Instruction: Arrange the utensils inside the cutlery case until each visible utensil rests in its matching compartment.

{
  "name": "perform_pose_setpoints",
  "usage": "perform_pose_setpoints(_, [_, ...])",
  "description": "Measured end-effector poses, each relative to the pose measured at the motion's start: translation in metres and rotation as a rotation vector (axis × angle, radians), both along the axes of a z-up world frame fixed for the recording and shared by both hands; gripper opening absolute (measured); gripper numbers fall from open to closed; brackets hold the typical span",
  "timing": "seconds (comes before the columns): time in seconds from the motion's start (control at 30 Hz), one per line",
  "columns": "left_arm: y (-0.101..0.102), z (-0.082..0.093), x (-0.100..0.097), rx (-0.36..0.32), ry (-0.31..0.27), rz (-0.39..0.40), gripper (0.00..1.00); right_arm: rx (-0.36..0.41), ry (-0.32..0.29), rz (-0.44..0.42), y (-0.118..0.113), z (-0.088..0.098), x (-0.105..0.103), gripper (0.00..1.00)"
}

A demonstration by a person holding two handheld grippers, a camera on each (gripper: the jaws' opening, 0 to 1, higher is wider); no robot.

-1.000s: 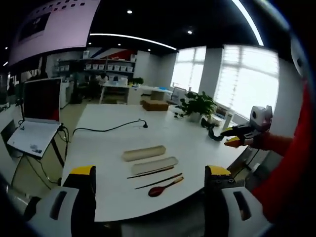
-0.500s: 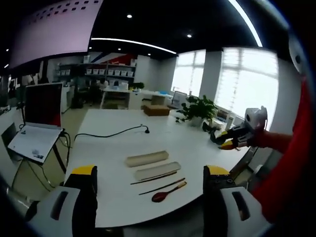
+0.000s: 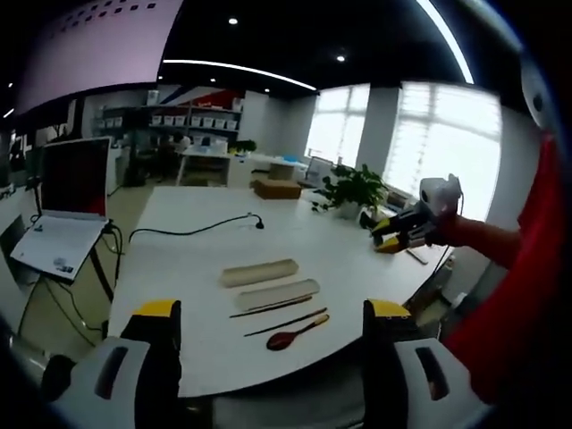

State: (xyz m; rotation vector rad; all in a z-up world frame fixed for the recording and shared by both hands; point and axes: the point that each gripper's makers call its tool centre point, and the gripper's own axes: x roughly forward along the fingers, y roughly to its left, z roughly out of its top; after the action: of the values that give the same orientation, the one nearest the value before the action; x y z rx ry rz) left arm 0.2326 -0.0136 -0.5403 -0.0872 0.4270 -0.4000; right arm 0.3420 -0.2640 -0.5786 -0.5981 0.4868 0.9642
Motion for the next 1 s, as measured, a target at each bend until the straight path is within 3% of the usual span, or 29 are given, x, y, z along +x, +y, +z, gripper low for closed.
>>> perform_pose_setpoints(0.2, [-0.001,-0.001,0.001,-0.002,0.003,-0.012,0.82,-0.065,0.016,0.057,0.012,-0.013,0.000,0.20])
perform_pose_setpoints(0.4, [-0.005,-0.003,0.000,-0.001,0.002,-0.033,0.80,-0.073,0.048,0.089,0.022,-0.022,-0.001,0.17])
perform_pose_setpoints(0.5, [-0.012,0.009,-0.001,-0.077,-0.052,-0.047,0.82,-0.087,0.067,0.098,0.025,-0.028,-0.002,0.14])
perform_pose_setpoints(0.57, [-0.008,0.009,-0.001,-0.079,-0.057,-0.026,0.83,-0.094,0.087,0.104,0.026,-0.034,-0.001,0.14])
perform_pose_setpoints(0.63, [0.003,0.020,0.004,-0.067,-0.136,0.024,0.80,-0.118,0.092,0.110,0.025,-0.040,0.002,0.15])
perform_pose_setpoints(0.73, [0.004,0.018,0.004,-0.069,-0.114,0.008,0.82,-0.147,0.102,0.116,0.025,-0.046,0.005,0.14])
perform_pose_setpoints(0.87, [0.008,0.008,0.005,-0.016,-0.079,0.010,0.83,-0.168,0.117,0.133,0.026,-0.054,0.009,0.13])
perform_pose_setpoints(1.0, [0.006,0.007,0.006,-0.020,-0.070,0.013,0.82,-0.190,0.143,0.146,0.027,-0.065,0.012,0.12])
